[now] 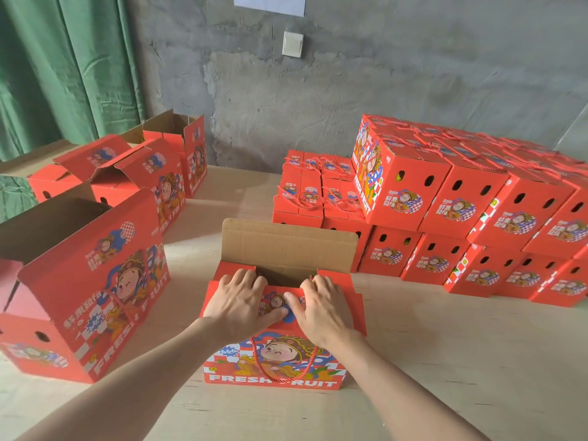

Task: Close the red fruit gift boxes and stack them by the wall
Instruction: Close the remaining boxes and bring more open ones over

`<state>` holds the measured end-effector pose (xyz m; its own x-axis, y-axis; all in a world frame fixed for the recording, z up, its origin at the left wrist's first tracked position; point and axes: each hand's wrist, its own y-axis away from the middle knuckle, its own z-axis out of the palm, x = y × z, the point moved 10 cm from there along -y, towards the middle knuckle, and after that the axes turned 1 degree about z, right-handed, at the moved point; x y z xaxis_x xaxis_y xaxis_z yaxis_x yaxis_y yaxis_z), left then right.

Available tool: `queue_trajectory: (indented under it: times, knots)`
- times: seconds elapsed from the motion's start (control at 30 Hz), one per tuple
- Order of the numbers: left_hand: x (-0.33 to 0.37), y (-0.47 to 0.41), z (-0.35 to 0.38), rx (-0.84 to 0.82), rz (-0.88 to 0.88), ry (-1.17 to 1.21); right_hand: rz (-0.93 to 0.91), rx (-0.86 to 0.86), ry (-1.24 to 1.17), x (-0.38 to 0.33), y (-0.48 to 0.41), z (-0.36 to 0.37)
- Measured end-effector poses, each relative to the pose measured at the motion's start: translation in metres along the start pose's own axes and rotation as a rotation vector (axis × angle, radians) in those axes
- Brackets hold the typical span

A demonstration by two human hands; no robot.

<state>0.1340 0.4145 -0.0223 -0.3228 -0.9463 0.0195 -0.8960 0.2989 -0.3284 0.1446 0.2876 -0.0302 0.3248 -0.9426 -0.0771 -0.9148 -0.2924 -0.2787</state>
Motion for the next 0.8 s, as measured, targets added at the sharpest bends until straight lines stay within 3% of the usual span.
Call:
queue_trajectory:
  times: [0.07,0.23,0.4,0.6,0.8]
  knots:
    - [-0.001,0.0,0.003,-0.031,-0.008,-0.011,0.012,0.031,-0.022,0.001,0.001,-0.004]
    - [-0.005,-0.002,0.009,-0.047,-0.031,-0.018,0.135,0.312,-0.058,0.015,0.014,-0.03]
    - [-0.008,-0.001,0.014,-0.059,-0.045,-0.018,0.266,0.136,-0.062,0.032,0.005,-0.009]
    - [-0.014,-0.002,0.017,-0.045,-0.069,0.047,0.276,0.183,-0.111,0.035,0.005,-0.016]
    - [-0.014,-0.001,0.015,-0.013,-0.062,0.098,0.164,0.002,-0.123,0.052,0.002,-0.007]
